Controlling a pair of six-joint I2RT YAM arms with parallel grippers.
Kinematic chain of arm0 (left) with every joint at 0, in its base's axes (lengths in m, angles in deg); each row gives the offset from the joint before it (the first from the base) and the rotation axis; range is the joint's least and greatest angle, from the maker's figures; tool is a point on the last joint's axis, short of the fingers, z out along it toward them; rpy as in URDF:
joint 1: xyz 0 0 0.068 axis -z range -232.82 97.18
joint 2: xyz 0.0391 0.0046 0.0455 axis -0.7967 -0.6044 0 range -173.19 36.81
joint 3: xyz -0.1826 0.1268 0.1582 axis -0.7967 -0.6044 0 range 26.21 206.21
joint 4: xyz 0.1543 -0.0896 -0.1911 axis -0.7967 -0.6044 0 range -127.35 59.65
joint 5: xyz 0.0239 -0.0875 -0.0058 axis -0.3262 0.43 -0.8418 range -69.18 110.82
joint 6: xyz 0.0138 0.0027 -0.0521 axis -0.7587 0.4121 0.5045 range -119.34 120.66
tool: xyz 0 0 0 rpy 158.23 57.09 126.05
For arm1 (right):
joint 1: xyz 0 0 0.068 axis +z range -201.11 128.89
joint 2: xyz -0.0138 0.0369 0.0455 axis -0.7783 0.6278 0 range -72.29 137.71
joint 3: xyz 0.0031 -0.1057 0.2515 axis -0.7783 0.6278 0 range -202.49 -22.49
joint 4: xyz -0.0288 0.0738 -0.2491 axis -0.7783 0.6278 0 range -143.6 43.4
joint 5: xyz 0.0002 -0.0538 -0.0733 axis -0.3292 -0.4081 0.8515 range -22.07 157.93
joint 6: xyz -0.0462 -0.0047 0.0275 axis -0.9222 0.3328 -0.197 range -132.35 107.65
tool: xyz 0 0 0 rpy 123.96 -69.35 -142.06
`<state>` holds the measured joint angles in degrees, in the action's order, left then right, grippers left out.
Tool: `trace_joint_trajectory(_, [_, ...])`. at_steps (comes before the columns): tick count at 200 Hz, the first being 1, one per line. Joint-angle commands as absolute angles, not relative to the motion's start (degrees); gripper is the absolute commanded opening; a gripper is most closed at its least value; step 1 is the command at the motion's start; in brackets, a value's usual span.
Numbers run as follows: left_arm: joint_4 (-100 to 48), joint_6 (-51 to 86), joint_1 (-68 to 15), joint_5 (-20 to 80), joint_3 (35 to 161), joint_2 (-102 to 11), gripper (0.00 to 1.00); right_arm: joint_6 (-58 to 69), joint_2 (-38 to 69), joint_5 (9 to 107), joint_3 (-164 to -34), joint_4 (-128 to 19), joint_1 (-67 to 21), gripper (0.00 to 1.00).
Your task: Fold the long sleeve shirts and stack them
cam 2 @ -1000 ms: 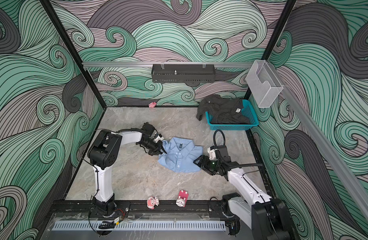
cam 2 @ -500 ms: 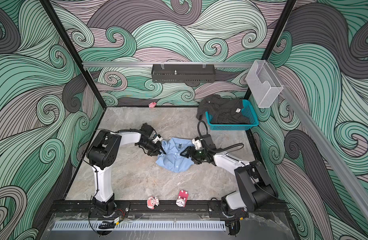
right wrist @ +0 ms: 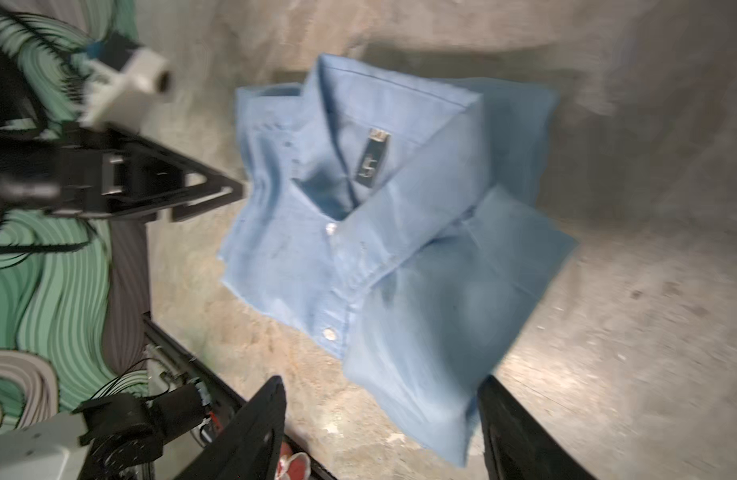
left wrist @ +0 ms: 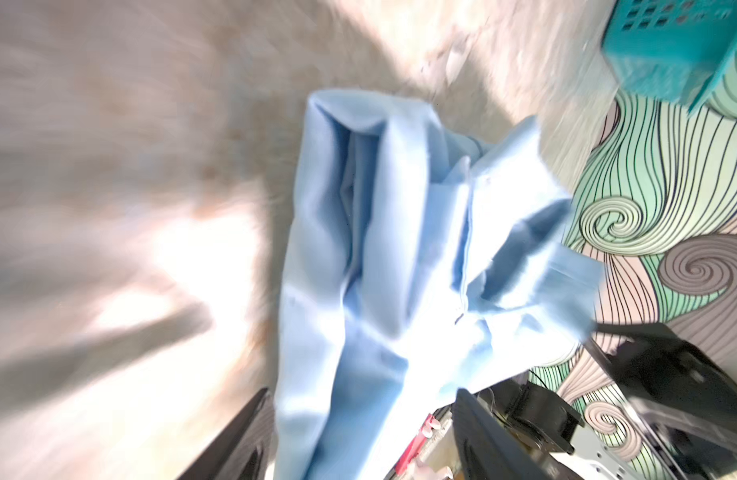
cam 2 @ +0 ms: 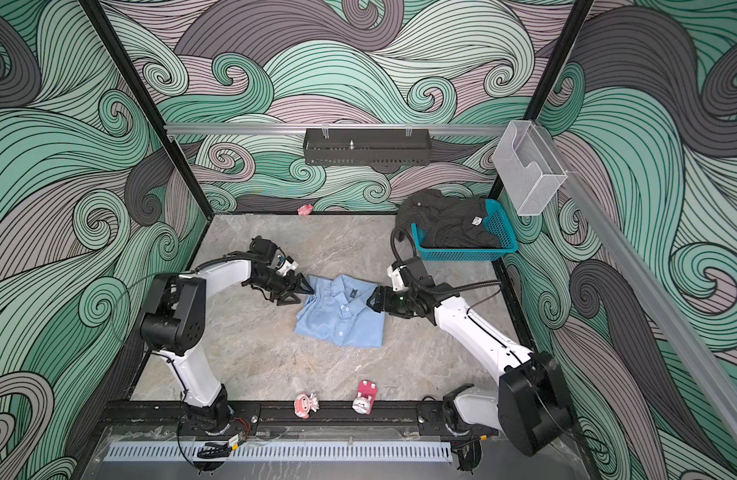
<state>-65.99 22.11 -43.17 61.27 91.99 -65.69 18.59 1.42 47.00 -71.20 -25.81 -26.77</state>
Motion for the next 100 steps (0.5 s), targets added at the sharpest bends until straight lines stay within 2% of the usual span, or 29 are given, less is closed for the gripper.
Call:
trace_joint_trajectory(1, [-72.69, 19.11, -45.88, 56.31, 91.8, -59.24, 0.71, 14.58, 2.6, 49.7, -70.84, -22.16, -29.89, 0.71])
trace_joint_trajectory(26, [-73.55, 18.5, -44.74, 57.79, 94.4, -57.37, 0.69, 14.08, 7.74, 44.87, -71.86, -26.63, -32.01, 0.66])
trace_joint_trajectory(64, [-75.53, 17.51, -38.94, 57.84, 102.74, -65.01, 0.67, 14.17, 15.47, 43.04, -74.72, -29.57, -33.27, 0.62])
trace_joint_trajectory(85, [-76.04, 17.56, -36.79, 56.62, 106.8, -69.84, 0.64, 14.03, 17.45, 42.35, -75.37, -30.87, -34.13, 0.55])
trace_joint_trajectory(100, [-76.76, 17.28, -35.82, 55.36, 109.84, -72.75, 0.63, 13.33, 18.32, 41.89, -75.85, -31.1, -34.41, 0.47])
